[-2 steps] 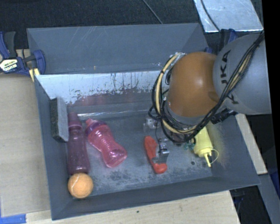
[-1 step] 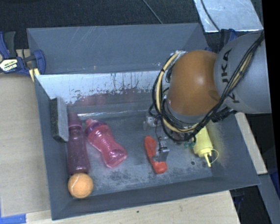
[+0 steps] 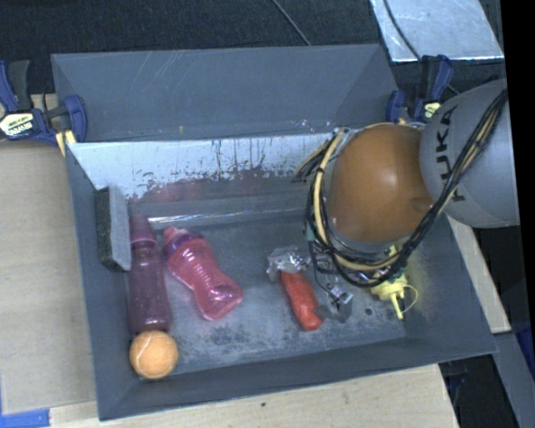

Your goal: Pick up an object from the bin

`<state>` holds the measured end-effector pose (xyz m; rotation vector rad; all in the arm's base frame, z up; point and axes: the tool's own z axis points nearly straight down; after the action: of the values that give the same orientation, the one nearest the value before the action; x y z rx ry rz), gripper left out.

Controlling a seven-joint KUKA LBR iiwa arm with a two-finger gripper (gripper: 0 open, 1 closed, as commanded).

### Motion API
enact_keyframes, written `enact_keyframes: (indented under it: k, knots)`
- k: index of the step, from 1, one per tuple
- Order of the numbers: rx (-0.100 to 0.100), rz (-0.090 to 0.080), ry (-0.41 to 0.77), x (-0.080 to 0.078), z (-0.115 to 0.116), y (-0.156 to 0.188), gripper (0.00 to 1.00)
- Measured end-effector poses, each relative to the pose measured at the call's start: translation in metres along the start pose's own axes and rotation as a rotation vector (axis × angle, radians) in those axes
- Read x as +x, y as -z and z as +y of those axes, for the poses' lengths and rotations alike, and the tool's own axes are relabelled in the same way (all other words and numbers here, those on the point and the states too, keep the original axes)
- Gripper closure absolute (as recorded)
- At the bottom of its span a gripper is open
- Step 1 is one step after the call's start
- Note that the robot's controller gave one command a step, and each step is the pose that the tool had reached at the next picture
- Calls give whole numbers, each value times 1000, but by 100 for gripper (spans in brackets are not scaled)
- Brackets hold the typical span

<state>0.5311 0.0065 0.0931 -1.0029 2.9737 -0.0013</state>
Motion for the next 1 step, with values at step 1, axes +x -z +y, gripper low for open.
enact_keyframes:
  k: [1]
  knots:
    - [1,-4,-33,11,0,44,0]
